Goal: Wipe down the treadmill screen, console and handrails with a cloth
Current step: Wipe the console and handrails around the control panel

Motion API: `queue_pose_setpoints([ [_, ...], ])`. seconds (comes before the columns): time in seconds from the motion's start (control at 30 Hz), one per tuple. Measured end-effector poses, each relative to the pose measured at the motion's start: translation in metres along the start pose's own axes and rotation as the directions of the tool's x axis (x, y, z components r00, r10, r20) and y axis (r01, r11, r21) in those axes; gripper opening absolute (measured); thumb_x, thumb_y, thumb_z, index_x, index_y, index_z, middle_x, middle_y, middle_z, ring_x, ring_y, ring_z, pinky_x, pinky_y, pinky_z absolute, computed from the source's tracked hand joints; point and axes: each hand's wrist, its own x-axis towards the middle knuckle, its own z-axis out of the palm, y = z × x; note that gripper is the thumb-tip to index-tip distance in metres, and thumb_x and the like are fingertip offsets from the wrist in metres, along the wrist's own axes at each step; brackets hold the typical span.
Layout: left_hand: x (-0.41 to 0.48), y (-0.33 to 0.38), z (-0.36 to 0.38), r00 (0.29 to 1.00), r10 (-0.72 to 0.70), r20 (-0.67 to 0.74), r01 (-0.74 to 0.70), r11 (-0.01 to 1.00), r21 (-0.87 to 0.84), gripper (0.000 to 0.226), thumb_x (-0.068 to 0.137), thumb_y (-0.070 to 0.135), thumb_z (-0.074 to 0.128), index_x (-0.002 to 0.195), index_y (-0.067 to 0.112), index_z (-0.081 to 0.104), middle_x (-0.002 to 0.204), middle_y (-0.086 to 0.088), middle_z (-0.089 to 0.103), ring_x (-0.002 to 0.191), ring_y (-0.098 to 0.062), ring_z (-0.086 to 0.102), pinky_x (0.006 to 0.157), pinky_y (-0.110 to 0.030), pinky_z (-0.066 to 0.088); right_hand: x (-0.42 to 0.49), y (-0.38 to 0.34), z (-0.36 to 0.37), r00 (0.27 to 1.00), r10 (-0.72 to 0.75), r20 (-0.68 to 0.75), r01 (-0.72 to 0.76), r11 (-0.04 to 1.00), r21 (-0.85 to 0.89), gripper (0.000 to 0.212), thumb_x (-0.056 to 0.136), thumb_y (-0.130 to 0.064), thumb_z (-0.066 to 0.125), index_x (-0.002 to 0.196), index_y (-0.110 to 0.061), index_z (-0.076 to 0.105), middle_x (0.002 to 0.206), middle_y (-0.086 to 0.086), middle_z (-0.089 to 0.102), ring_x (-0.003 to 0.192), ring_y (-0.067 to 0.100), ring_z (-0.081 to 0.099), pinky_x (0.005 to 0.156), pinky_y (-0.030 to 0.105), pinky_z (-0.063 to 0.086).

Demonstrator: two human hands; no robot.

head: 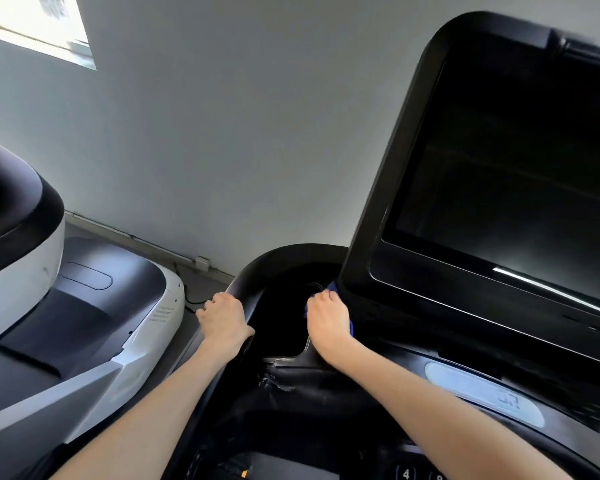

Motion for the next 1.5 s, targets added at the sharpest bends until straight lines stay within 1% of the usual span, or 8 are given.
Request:
queue_pose_setpoints([
  [0.2, -0.003, -0.001, -0.002, 0.999, -0.006, 0.037, 0.007, 1.0, -0.026, 0.083, 0.072, 0.046, 0.076, 0.132, 0.0, 0.042, 0.127, -0.012, 0.05, 0.117, -0.029, 0.051, 0.096, -0.04, 0.044, 0.018, 0.014, -0.009, 0.992, 0.098, -0.078, -0.086, 0.987, 0.139, 0.043, 0.097, -0.016, 0.033, 0.134, 0.005, 0.037, 0.14, 0.021, 0.042, 0.137, 0.033, 0.026, 0.118, 0.038, 0.008],
  [0.4, 0.002, 0.0, -0.004, 0.995, -0.01, 0.095, 0.011, 1.0, -0.019, 0.087, 0.073, 0.047, 0.075, 0.135, -0.001, 0.037, 0.13, -0.014, 0.046, 0.121, -0.031, 0.048, 0.1, -0.043, 0.042, -0.044, -0.006, 0.04, 0.984, -0.056, -0.166, 0.114, 0.924, 0.366, 0.029, 0.062, -0.022, 0.054, 0.077, -0.007, 0.075, 0.085, 0.005, 0.072, 0.086, 0.016, 0.069, 0.075, 0.023, 0.054],
  [0.7, -0.011, 0.014, 0.007, 0.985, 0.169, -0.025, -0.169, 0.986, 0.005, 0.077, 0.086, 0.022, 0.059, 0.146, -0.002, 0.016, 0.154, -0.023, 0.011, 0.145, -0.035, 0.008, 0.118, -0.043, 0.012, -0.073, 0.05, 0.062, 0.969, 0.235, -0.076, -0.145, 0.789, 0.597, 0.067, 0.049, -0.006, 0.076, 0.115, -0.003, 0.065, 0.122, 0.01, 0.063, 0.103, 0.029, 0.065, 0.077, 0.04, 0.054],
  [0.87, -0.02, 0.038, 0.006, 0.92, 0.387, 0.06, -0.371, 0.911, -0.18, 0.049, 0.086, 0.014, 0.054, 0.133, 0.005, 0.047, 0.138, -0.011, 0.046, 0.131, -0.027, 0.039, 0.109, -0.033, 0.033, -0.059, 0.028, 0.046, 0.991, -0.079, -0.106, 0.129, 0.751, 0.648, 0.064, 0.09, -0.008, 0.046, 0.148, -0.012, 0.019, 0.158, 0.001, 0.01, 0.145, 0.02, 0.005, 0.114, 0.037, 0.013],
  [1.03, -0.027, 0.041, 0.009, 0.821, 0.508, 0.259, -0.438, 0.853, -0.284, 0.048, 0.087, 0.019, 0.052, 0.135, 0.018, 0.051, 0.136, -0.003, 0.055, 0.126, -0.022, 0.05, 0.107, -0.031, 0.038, -0.063, 0.034, 0.059, 0.99, 0.047, -0.129, 0.049, 0.756, 0.652, 0.063, 0.09, 0.001, 0.041, 0.148, -0.01, 0.019, 0.157, 0.002, 0.012, 0.145, 0.021, 0.009, 0.115, 0.033, 0.015],
  [1.2, -0.034, 0.041, 0.018, 0.818, 0.479, 0.318, -0.394, 0.87, -0.298, 0.03, 0.077, 0.023, 0.053, 0.101, 0.024, 0.071, 0.106, -0.003, 0.07, 0.101, -0.023, 0.065, 0.089, -0.031, 0.051, -0.029, 0.046, 0.003, 0.961, 0.243, -0.131, 0.045, 0.33, 0.943, 0.042, 0.092, -0.011, 0.041, 0.133, -0.018, 0.047, 0.133, 0.004, 0.053, 0.122, 0.025, 0.049, 0.1, 0.041, 0.041],
  [1.33, -0.032, 0.036, 0.025, 0.815, 0.469, 0.341, -0.369, 0.873, -0.319, 0.042, 0.074, 0.017, 0.044, 0.107, 0.028, 0.068, 0.116, 0.001, 0.066, 0.106, -0.02, 0.063, 0.093, -0.03, 0.051, -0.003, 0.063, -0.028, 0.808, 0.161, -0.566, 0.263, 0.761, 0.592, 0.045, 0.092, -0.002, 0.046, 0.136, -0.011, 0.045, 0.138, 0.008, 0.048, 0.132, 0.027, 0.038, 0.106, 0.041, 0.03],
  [1.5, -0.032, 0.033, 0.026, 0.799, 0.48, 0.362, -0.384, 0.871, -0.308, 0.045, 0.081, 0.012, 0.043, 0.119, 0.025, 0.064, 0.122, -0.001, 0.064, 0.113, -0.022, 0.06, 0.099, -0.033, 0.047, 0.015, 0.056, 0.011, 0.947, -0.171, -0.272, 0.201, 0.976, 0.085, 0.042, 0.096, -0.028, 0.04, 0.13, -0.007, 0.051, 0.143, 0.009, 0.043, 0.141, 0.024, 0.02, 0.116, 0.039, -0.008],
])
